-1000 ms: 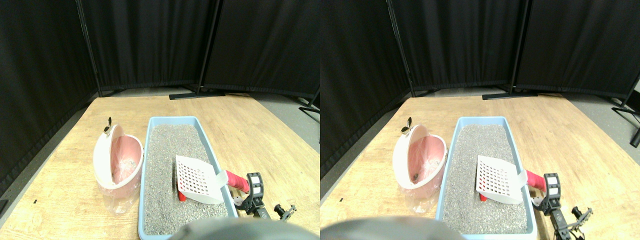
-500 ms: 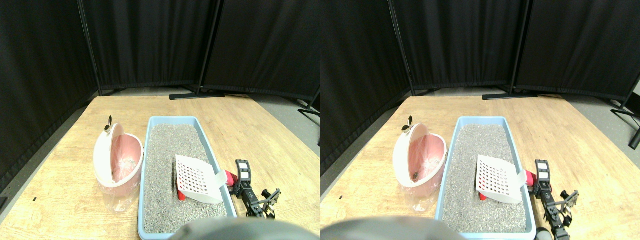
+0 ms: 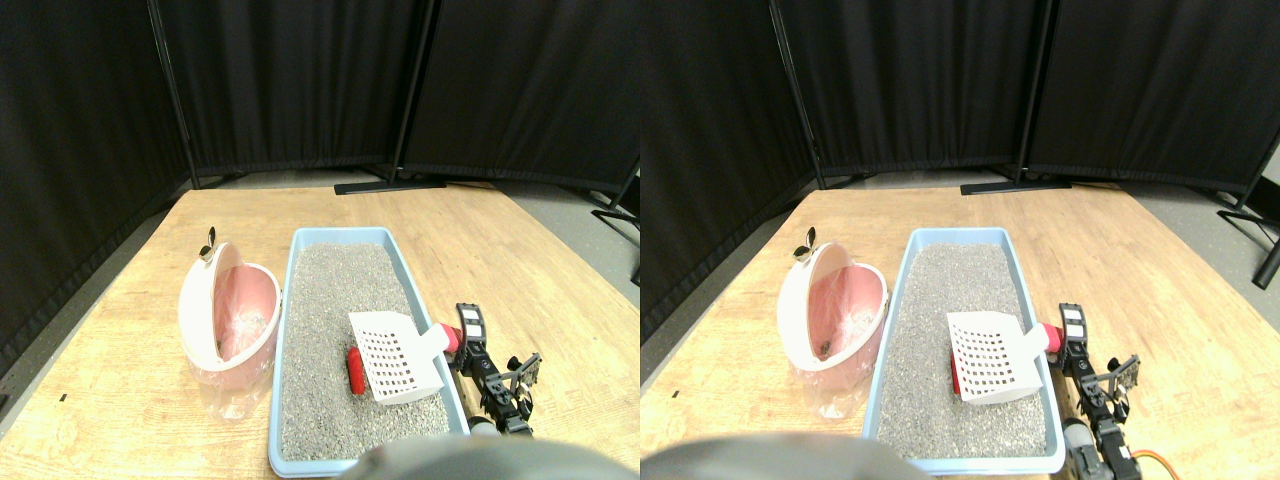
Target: Scoop (unimanual)
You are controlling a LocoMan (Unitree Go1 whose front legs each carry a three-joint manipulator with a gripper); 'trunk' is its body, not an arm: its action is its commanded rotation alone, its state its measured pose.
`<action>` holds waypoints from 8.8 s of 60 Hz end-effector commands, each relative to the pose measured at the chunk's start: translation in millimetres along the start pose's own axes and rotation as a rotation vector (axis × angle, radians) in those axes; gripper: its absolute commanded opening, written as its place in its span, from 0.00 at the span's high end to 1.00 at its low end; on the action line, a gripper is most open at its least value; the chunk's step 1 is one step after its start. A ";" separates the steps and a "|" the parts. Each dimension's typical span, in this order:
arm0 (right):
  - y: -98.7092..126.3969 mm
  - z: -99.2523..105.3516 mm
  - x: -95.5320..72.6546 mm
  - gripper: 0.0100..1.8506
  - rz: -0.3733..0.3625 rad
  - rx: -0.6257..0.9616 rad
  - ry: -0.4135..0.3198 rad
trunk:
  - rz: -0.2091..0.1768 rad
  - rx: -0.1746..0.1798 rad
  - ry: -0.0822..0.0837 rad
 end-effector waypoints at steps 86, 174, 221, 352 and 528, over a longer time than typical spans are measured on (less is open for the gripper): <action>11.7 113.2 -22.2 0.98 0.229 -0.465 -0.393 | 0.069 -0.103 0.036; 58.4 140.4 -6.3 0.98 0.370 -0.881 -0.424 | 0.122 -0.148 0.026; 129.5 1.5 -39.5 0.98 0.596 -0.683 -0.088 | 0.124 -0.162 0.062; 34.4 83.7 38.4 0.98 0.137 0.450 -0.242 | 0.124 -0.146 0.025; 58.9 140.8 33.9 0.98 0.198 0.155 -0.174 | 0.205 -0.187 0.002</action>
